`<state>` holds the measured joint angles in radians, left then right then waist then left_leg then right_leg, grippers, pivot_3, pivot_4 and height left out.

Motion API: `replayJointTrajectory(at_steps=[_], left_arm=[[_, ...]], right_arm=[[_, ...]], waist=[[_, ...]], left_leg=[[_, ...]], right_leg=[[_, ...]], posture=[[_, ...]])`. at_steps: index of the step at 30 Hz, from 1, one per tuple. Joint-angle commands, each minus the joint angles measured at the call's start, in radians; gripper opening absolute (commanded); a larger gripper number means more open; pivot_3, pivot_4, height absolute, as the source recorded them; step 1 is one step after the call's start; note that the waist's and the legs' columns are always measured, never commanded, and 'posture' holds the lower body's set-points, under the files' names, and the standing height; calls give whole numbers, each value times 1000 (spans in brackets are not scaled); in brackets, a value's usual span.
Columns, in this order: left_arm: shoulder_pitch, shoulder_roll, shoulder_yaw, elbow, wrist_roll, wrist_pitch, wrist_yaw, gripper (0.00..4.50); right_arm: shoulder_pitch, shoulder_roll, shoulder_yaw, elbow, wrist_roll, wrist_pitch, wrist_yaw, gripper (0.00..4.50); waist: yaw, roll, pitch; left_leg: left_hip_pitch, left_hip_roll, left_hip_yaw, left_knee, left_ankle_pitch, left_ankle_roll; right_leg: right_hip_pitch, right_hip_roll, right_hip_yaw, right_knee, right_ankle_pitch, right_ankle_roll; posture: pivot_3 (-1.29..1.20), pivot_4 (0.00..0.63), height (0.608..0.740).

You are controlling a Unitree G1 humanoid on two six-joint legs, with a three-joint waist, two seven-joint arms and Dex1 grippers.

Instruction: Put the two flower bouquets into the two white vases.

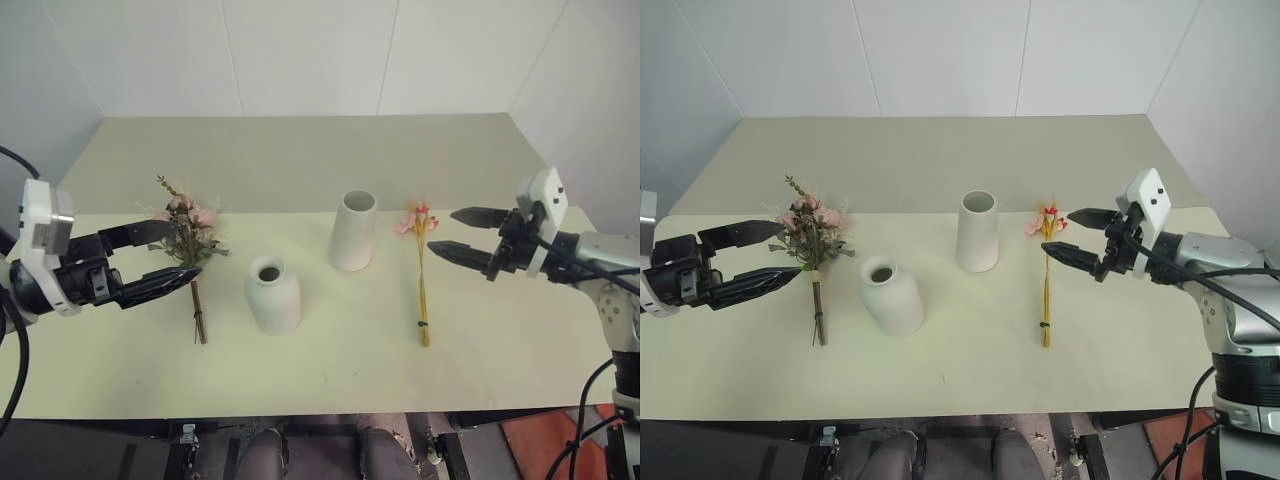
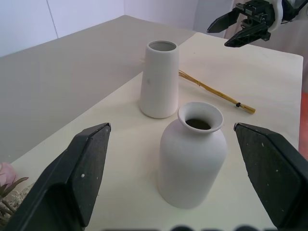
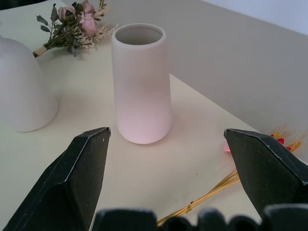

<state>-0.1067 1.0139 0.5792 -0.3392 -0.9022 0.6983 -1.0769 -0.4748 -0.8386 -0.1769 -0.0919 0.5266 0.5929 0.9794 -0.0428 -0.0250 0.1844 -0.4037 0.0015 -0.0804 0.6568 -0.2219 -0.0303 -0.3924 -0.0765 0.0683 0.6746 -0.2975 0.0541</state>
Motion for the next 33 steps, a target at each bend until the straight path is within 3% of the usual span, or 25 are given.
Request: replayJointTrajectory(at_steps=[1, 8, 17, 26, 33], left_arm=[[-7, 18, 19, -6, 3, -12, -12, 4473], [-20, 22, 14, 0, 13, -23, -15, 4473], [-79, 51, -13, 36, 32, -41, -59, 4473], [-233, 58, -118, 113, 60, -80, -116, 4473], [-278, 56, -140, 144, 64, -90, -134, 4473]], right_arm=[[-18, -28, -36, -19, 8, -8, 4, 4500], [-58, -26, 6, 11, -19, -16, 5, 4500], [-140, -47, 156, 79, -101, 155, -22, 4500], [-418, 64, 397, 307, -271, 528, -208, 4500], [-510, 161, 494, 532, -381, 494, -247, 4500]], waist=[[0, 0, 0], [-1, 0, 0], [-1, 0, 0], [-5, 0, 0], [-5, 0, 0]], left_leg=[[0, 0, 0, 0, 0, 0], [0, 0, 0, 0, 0, 0], [0, 0, 0, 0, 0, 0], [-1, 0, 0, -1, 0, 0], [-10, 0, 0, 0, 0, 0]], right_leg=[[0, 0, 0, 0, 0, 0], [0, 0, 0, 0, 0, 0], [0, 0, 0, 0, 0, 0], [-3, 1, 0, 0, 0, -1], [-13, 0, 1, 4, 0, -1]], posture=[[0, 150, 740], [0, 150, 740], [0, 150, 740], [0, 150, 740], [0, 150, 740]])
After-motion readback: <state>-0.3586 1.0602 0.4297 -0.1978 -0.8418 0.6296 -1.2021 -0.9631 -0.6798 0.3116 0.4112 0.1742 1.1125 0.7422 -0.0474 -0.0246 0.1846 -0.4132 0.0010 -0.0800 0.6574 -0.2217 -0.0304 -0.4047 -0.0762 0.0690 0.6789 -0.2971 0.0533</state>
